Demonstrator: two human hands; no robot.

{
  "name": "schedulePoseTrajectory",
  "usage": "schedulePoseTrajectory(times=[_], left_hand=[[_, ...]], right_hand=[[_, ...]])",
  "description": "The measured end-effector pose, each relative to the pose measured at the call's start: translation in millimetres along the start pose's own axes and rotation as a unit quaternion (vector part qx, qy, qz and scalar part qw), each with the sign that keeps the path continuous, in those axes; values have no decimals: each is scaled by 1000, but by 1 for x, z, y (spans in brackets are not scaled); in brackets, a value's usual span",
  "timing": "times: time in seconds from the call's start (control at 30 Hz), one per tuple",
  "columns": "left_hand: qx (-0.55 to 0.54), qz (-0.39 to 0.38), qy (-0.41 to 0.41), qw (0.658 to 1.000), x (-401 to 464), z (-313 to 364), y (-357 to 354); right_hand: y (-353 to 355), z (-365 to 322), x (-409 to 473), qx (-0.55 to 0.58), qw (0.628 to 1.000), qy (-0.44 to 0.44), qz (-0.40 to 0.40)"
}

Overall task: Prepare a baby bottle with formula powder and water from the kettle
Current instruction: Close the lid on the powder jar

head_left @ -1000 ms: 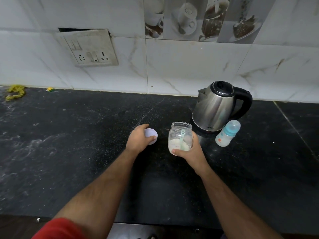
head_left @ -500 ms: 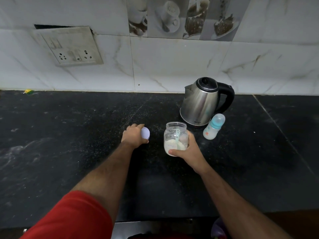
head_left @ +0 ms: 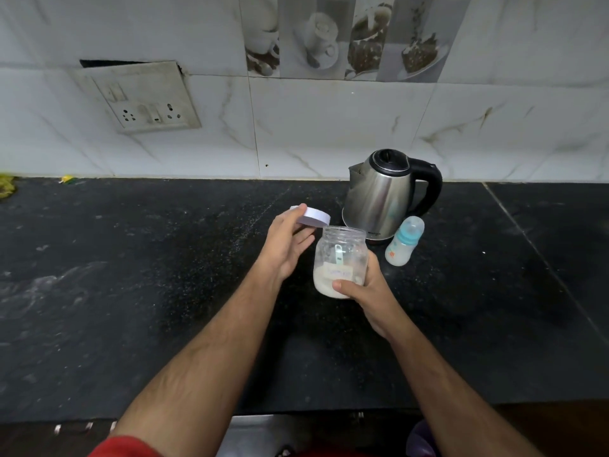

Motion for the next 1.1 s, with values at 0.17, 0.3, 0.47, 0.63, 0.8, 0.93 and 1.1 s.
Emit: schedulePoseTrajectory(times=[0.17,0.3,0.47,0.63,0.8,0.93,1.1], left_hand=[[-11,-64,-25,998,-22,3,-26],[119,-79,-41,989,-35,11,-37],[272,-120,-69,952,-43,31,-51],[368,-193,-37,909,-48,35,-66],[403,-187,-40,895,-44,46,-76],[428,-210,-47,878,-45,40,-83],[421,-205,-50,882,-45,44,-84]], right_hand=[[0,-13,-10,23,999,17,-16],[2,-18,-12,23,999,21,-13],[-4,-18,-17,58,997,-21,-45],[-8,-21,-23,82,995,-20,-59],[-8,-24,-25,71,995,-18,-64],[-8,-30,-26,67,996,-12,-53],[-11,-34,-25,41,998,-4,-42]])
Point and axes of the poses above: each hand's wrist, its own x-axis towards the middle knuckle, its own y-axis out of the back of the hand, z = x × y, the point moved 7 cm from there along x, towards the middle knuckle, and after that the axes turned 2 degrees about -y, right-handed, at the moved point
